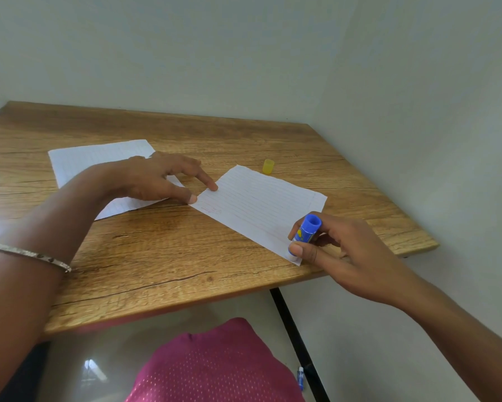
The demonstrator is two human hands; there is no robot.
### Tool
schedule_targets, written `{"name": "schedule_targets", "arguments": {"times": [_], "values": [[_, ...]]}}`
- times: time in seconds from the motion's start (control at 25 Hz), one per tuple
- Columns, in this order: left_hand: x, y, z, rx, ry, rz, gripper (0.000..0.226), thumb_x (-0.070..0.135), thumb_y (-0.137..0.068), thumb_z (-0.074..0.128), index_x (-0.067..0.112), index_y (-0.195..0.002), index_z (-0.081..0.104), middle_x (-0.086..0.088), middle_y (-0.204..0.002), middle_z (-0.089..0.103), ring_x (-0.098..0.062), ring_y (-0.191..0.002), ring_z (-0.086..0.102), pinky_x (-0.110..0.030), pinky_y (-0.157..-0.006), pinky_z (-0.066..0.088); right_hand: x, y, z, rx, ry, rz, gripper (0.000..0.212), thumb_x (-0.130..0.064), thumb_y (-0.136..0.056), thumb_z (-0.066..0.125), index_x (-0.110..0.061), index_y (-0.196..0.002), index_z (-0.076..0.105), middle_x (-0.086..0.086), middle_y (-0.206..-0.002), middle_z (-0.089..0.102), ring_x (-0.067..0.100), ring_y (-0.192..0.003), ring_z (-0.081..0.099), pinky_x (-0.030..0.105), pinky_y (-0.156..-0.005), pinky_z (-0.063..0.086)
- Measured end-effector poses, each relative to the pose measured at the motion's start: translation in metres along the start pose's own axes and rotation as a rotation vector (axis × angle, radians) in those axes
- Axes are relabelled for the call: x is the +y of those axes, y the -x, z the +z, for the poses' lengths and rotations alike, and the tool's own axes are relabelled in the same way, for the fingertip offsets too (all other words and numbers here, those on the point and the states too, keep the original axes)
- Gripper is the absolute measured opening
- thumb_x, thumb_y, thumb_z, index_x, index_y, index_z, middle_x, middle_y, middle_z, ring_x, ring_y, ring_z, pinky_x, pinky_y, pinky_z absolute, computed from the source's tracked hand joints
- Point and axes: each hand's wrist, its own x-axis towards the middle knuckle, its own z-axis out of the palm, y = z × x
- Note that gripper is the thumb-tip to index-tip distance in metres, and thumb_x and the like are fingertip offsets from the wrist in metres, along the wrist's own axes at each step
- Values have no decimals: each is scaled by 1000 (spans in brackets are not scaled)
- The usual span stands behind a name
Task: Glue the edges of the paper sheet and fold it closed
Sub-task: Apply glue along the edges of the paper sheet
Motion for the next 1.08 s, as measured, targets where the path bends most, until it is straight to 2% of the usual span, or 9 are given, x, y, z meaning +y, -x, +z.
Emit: {"name": "schedule_targets", "arguments": {"times": [0.16, 0.28, 0.4, 0.48, 0.6, 0.68, 0.84, 0.96, 1.08], "values": [[-1, 0, 1, 17, -45, -9, 52, 76, -60, 50, 78, -112, 47, 20, -160, 26, -17, -151, 13, -66, -116, 14, 2, 6, -7, -15, -1, 34, 18, -38, -91, 68, -20, -94, 73, -11, -91, 75, 3, -91, 70, 23, -83, 56], [-2, 0, 2, 42, -68, 4, 53, 78, -60, 47, 79, -112, 47, 22, -159, 26, -19, -150, 17, -65, -115, 16, 6, 5, -16, 102, -219, 115, 16, -35, -89, 68, -21, -93, 73, -2, -90, 78, 13, -86, 74, 40, -88, 58], [2, 1, 2, 85, -58, 30, 46, 65, -68, 56, 76, -112, 49, 25, -156, 30, -14, -148, 21, -60, -116, 19, 11, -5, -14, 228, -338, 94, 12, -25, -96, 64, -18, -105, 67, 5, -90, 77, 19, -87, 76, 46, -91, 57], [2, 1, 2, 104, -26, 47, 46, 54, -71, 61, 72, -113, 52, 24, -155, 34, -12, -146, 25, -57, -116, 22, 11, -11, -3, 186, -280, 60, 16, -33, -97, 62, -26, -111, 64, 1, -98, 76, 18, -90, 76, 45, -87, 56], [-1, 2, -1, 146, 81, 60, 42, 35, -81, 69, 61, -113, 63, 19, -153, 39, -11, -145, 30, -49, -116, 24, 14, -21, 14, 112, -167, 38, 19, -48, -96, 59, -41, -113, 60, 9, -103, 72, 37, -86, 69, 57, -78, 53], [-1, 4, -4, 205, 216, 69, 46, 11, -89, 65, 49, -114, 70, 17, -151, 44, -10, -142, 34, -38, -110, 25, 15, -28, 20, 106, -144, 28, 16, -43, -98, 60, -42, -113, 59, 6, -102, 71, 35, -85, 67, 51, -76, 53], [7, 8, -8, 452, 444, 49, 49, -5, -92, 44, 29, -106, 77, 13, -137, 59, -9, -136, 44, -36, -113, 30, 12, -42, 27, 119, -119, -2, 16, -34, -99, 61, -34, -116, 60, -5, -100, 70, 13, -80, 64, 13, -65, 44], [14, -1, -1, 579, 249, 68, 23, 32, -93, 54, 38, -101, 75, 16, -124, 66, -10, -126, 53, -52, -113, 33, 12, -49, 32, 120, -117, 1, 16, -33, -100, 61, -34, -116, 60, -5, -101, 70, 9, -86, 63, 11, -67, 41], [33, -5, 22, 340, -127, 53, 53, 81, -69, 43, 56, -111, 65, 26, -134, 56, -6, -137, 39, -54, -116, 12, 8, -52, 34, 114, -100, -11, 17, -34, -100, 61, -34, -117, 59, -8, -100, 70, 7, -89, 66, 12, -69, 44]]}}
